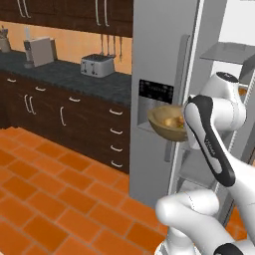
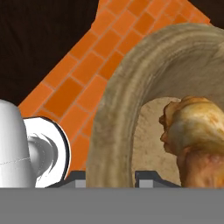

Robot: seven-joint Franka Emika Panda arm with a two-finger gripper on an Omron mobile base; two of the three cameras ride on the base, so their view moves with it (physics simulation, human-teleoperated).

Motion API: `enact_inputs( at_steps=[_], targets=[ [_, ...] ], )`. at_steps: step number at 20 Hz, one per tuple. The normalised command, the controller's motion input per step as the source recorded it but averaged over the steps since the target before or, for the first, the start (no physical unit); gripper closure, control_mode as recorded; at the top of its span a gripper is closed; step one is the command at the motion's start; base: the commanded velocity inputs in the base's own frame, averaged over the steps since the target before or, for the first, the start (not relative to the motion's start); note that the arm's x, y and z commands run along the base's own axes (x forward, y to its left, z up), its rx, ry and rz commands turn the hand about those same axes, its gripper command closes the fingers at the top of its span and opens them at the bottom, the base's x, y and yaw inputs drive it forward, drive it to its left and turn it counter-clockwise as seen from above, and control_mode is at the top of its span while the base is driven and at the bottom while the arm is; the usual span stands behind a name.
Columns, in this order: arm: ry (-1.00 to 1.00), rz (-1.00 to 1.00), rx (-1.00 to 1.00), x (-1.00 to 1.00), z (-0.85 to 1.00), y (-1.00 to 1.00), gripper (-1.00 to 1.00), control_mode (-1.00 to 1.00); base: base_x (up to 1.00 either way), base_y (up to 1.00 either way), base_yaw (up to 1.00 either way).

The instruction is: Pick the chicken drumstick and lemon from their plates and place them in the bowl. Then put the bowl in the fridge.

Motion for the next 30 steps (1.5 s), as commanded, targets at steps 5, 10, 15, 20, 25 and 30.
enact_inputs(
  at_steps=[5, 10, 15, 20, 25, 30],
  targets=[
    [0.00, 0.00, 0.00, 0.00, 0.00, 0.00, 1.00, 1.00, 0.30, 0.49, 0.11],
    [0.00, 0.00, 0.00, 0.00, 0.00, 0.00, 1.00, 1.00, 0.00, 0.37, 0.29],
    [0.00, 0.00, 0.00, 0.00, 0.00, 0.00, 1.00, 1.00, 0.44, 0.79, 0.26],
    [0.00, 0.00, 0.00, 0.00, 0.00, 0.00, 1.00, 1.00, 1.00, 0.39, 0.04],
    [0.00, 0.00, 0.00, 0.00, 0.00, 0.00, 1.00, 1.00, 0.94, 0.77, -0.04],
    [0.00, 0.00, 0.00, 0.00, 0.00, 0.00, 1.00, 1.00, 0.58, -0.47, 0.20]
  ],
)
